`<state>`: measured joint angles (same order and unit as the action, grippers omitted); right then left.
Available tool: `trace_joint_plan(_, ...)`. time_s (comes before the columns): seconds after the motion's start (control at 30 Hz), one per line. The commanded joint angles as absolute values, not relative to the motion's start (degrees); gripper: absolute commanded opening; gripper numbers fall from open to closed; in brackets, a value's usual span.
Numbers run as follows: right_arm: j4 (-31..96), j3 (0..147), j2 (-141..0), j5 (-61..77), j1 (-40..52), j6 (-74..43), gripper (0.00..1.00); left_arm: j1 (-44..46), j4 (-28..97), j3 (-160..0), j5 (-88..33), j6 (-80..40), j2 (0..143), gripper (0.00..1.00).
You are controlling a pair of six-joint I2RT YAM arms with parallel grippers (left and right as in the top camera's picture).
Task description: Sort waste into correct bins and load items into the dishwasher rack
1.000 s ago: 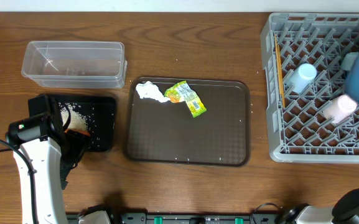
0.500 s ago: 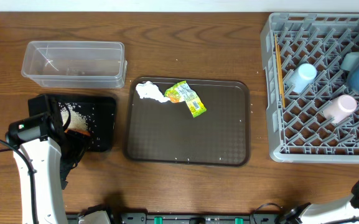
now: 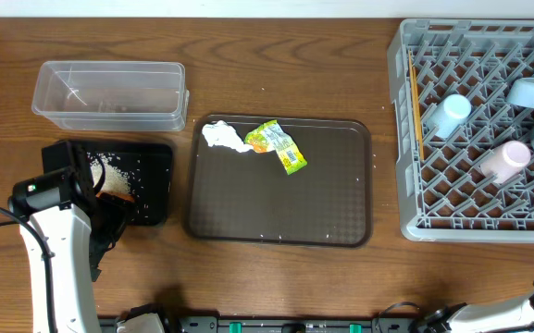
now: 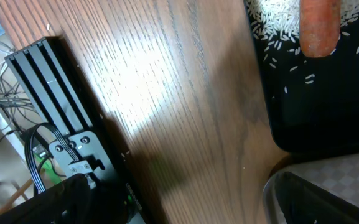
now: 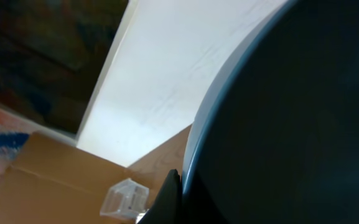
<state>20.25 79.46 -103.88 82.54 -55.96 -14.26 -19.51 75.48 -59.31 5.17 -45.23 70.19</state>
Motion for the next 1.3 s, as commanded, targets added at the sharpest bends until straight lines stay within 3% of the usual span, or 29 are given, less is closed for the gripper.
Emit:
trace_joint_plan(0.0,22.6,79.5,-104.2,76.0,-57.1,-15.6,0.01,-19.9,75.8,-59.9,6.5,-46.2,70.4,0.98)
trace_joint_plan(0.4,25.2,79.5,-104.1,66.2,-58.1,-19.3,0.01,-19.9,75.8,-59.9,6.5,-46.2,70.4,0.98)
trace_joint_plan(0.5,25.1,79.5,-104.1,64.5,-58.8,-19.3,0.05,-19.9,75.8,-59.9,6.5,-46.2,70.4,0.98)
trace_joint_plan(0.7,21.1,79.5,-104.2,67.5,-58.7,-21.9,0.01,-19.9,75.8,-59.9,6.5,-46.2,70.4,0.98)
trace_joint_plan(0.93,7.8,79.5,-104.2,74.7,-55.8,-34.1,0.01,-19.9,75.8,-59.9,6.5,-46.2,70.4,0.98)
trace_joint_plan(1.27,6.9,79.5,-104.2,74.4,-53.6,-34.3,0.01,-19.9,75.8,-59.9,6.5,-46.2,70.4,0.98)
